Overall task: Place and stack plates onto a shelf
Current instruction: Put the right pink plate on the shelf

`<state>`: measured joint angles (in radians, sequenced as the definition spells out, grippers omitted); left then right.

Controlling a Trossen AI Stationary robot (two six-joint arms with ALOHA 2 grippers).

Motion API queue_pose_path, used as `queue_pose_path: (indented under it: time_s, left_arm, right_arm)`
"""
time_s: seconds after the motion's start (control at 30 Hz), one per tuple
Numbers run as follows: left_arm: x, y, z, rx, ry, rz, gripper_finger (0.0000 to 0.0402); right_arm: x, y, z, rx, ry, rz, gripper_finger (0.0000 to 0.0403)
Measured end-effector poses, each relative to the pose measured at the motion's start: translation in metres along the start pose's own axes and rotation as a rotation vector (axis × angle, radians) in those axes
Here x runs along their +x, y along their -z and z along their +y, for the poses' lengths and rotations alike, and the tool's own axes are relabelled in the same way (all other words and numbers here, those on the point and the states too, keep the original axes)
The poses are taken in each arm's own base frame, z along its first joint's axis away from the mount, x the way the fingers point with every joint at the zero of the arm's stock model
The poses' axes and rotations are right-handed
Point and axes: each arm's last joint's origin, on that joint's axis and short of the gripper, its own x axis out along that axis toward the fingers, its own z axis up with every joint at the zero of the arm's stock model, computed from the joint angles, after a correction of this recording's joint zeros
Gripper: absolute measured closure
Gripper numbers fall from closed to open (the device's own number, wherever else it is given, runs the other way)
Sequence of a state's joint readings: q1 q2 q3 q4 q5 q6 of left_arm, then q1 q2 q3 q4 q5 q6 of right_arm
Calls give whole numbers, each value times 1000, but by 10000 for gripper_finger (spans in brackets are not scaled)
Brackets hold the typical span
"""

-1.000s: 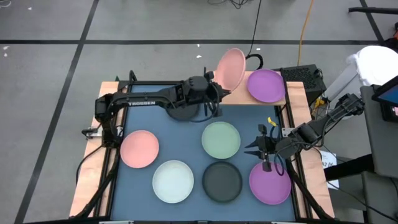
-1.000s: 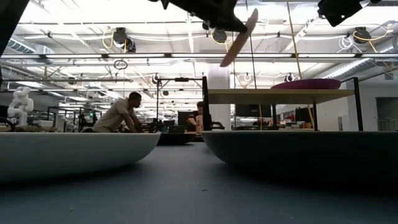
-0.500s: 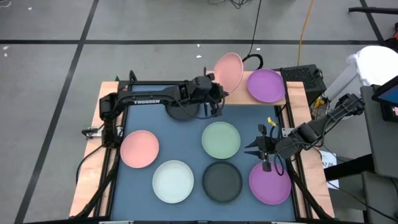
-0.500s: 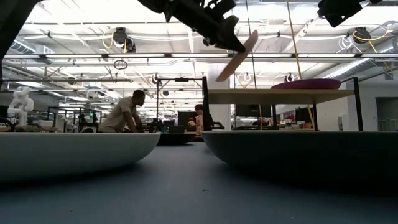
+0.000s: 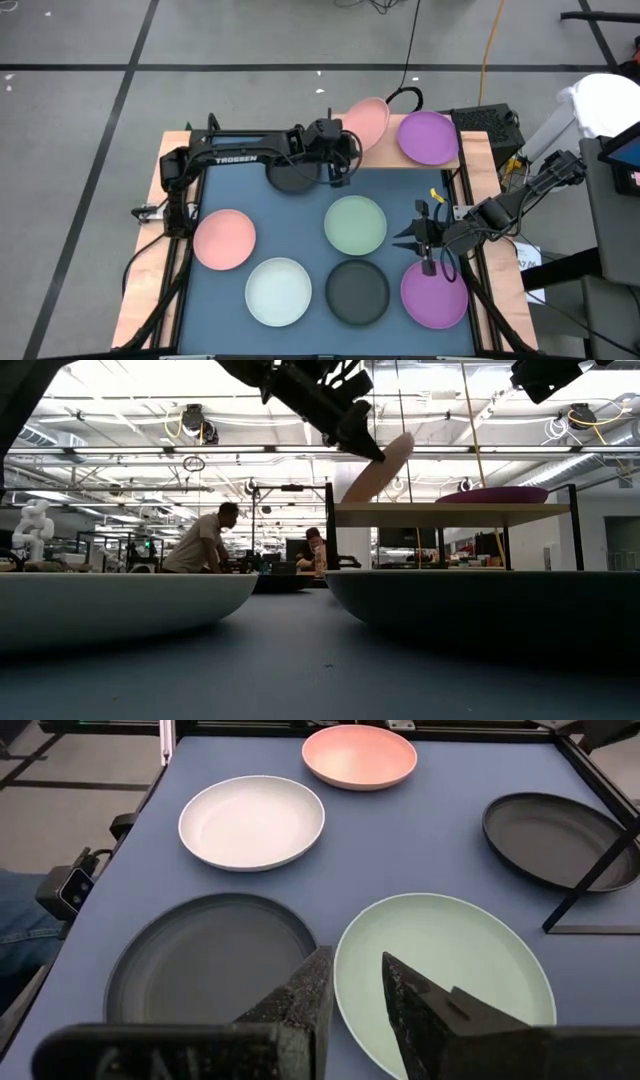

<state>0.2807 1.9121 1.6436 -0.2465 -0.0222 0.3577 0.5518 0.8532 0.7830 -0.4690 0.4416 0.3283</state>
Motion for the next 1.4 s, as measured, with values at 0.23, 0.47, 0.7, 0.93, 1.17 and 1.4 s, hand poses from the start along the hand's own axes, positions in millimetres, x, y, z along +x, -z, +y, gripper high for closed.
queue_pose_path:
  time_s: [0.23,0.47,0.7,0.93,1.17,1.4]
  left_arm:
    - [0,1,1,3,1,12,373]
    - [0,5,2,2,6,38,371]
    - [0,5,1,0,9,39,371]
    - [6,7,1,-9,71,18,370]
    - [20,16,-3,-5,78,35,370]
    - [23,16,-3,-12,70,16,328]
  right_arm:
    - [0,0,0,0,0,0,330]
    - [0,0,0,0,0,0,330]
    - [0,0,0,0,0,0,330]
    - [0,0,0,0,-1,0,330]
    - [0,0,0,6,-1,-2,330]
    - [0,0,0,3,-1,0,330]
